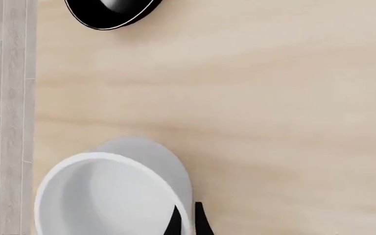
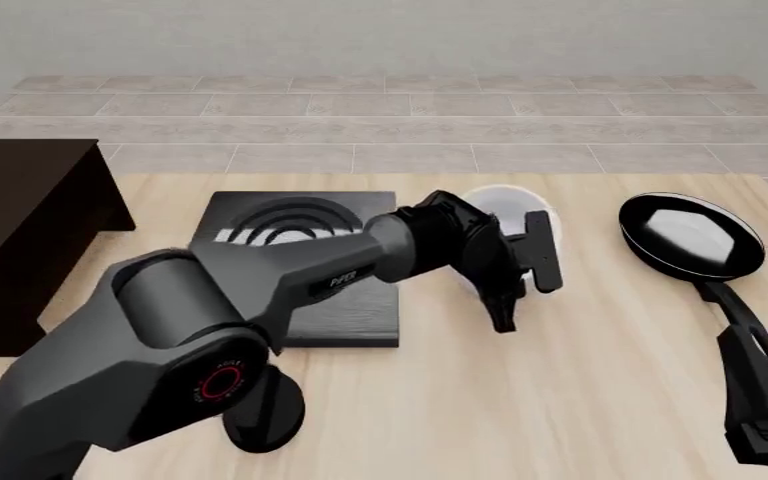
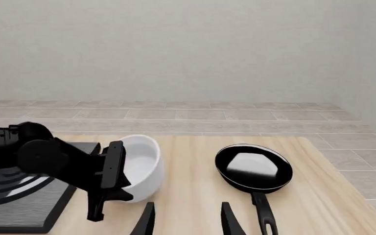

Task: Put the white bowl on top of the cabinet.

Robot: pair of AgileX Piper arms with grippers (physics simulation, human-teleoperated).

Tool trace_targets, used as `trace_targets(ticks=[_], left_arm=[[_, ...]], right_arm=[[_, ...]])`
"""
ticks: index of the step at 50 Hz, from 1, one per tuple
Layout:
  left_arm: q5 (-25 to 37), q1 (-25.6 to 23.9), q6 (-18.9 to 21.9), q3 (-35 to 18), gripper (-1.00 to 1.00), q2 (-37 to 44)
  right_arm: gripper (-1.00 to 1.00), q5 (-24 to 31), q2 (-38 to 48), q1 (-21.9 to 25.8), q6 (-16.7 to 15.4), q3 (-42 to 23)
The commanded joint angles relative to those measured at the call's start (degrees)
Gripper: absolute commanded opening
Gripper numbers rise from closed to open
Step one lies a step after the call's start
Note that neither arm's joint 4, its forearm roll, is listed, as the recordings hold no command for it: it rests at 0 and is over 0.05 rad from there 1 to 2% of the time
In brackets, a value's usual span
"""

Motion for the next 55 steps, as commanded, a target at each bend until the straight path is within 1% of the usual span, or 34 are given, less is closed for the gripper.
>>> trace_targets(ticks=[1, 2, 5, 6, 8, 13, 15, 17, 21, 24, 27, 28, 29, 34, 36, 37, 39, 41, 47, 48, 49, 51, 55], left_arm=[[-5.22, 1.25, 2.24, 5.03, -1.00, -3.46], [-6.48, 2.17, 3.49, 5.57, -1.00, -4.04], [-7.49, 2.32, 3.75, 6.23, -1.00, -5.37], [-8.71, 2.52, 4.48, 7.31, -1.00, -6.38], [-9.04, 1.76, 3.80, 8.29, -1.00, -7.46], [-10.90, 2.29, 3.76, 10.24, -1.00, -9.09], [-11.40, 2.11, 3.32, 11.06, -1.00, -10.28], [-12.04, 1.95, 1.77, 11.13, -1.00, -11.43], [-13.33, 1.51, 1.88, 14.22, -1.00, -13.44], [-14.87, 1.51, -0.60, 14.75, -1.00, -15.66], [-15.08, 1.28, -1.08, 15.62, -1.00, -16.60], [-15.58, 1.19, -2.89, 16.02, -1.00, -17.63], [-16.62, 1.51, -3.60, 16.60, -1.00, -18.44], [-18.50, 1.93, -3.79, 20.28, -1.00, -21.21], [-18.63, 1.96, -3.83, 20.64, -1.00, -21.67], [-19.21, 2.47, -3.19, 21.95, -1.00, -22.64], [-19.20, 2.83, -2.74, 22.35, -1.00, -22.71], [-19.16, 3.69, -1.24, 23.60, -1.00, -23.38], [-19.61, 5.88, -1.28, 25.47, -1.00, -25.08], [-19.72, 6.38, -1.03, 25.69, -1.00, -25.23], [-19.80, 8.39, 0.14, 25.79, -1.00, -24.72], [-20.30, 9.33, 0.77, 26.69, -1.00, -25.14], [-19.27, 11.07, -1.82, 26.05, -1.00, -27.39]], right_arm=[[1.00, 0.10, -0.09, 0.00, 0.00, -0.01], [1.00, 0.07, -0.07, 0.00, -0.01, 0.00], [1.00, 0.16, -0.16, 0.00, -0.01, 0.00], [1.00, 0.21, -0.21, 0.00, 0.00, -0.01], [1.00, 0.12, -0.12, 0.00, 0.01, 0.00], [1.00, 0.16, -0.16, 0.00, 0.00, -0.01], [1.00, 0.20, -0.19, 0.00, 0.01, -0.01], [1.00, 0.17, -0.17, 0.00, 0.01, 0.00], [1.00, 0.10, -0.12, -0.02, 0.00, 0.01], [1.00, 0.09, -0.10, 0.00, 0.01, 0.01], [1.00, 0.10, -0.12, 0.01, -0.02, 0.01], [1.00, 0.10, -0.10, 0.00, 0.02, 0.01], [1.00, 0.09, -0.09, 0.00, 0.00, 0.01], [1.00, 0.10, -0.13, 0.00, -0.02, 0.01], [1.00, 0.10, -0.13, 0.00, -0.02, 0.01], [1.00, 0.10, -0.11, -0.01, 0.00, 0.01], [1.00, 0.10, -0.11, -0.01, 0.02, 0.01], [1.00, 0.10, -0.11, 0.00, -0.03, 0.01], [1.00, 0.09, -0.08, -0.01, 0.03, 0.01], [1.00, 0.09, -0.09, -0.01, 0.01, 0.01], [1.00, 0.10, -0.12, 0.00, -0.01, 0.01], [1.00, 0.10, -0.11, -0.01, -0.01, 0.01], [1.00, 0.09, -0.09, -0.01, 0.02, 0.01]])
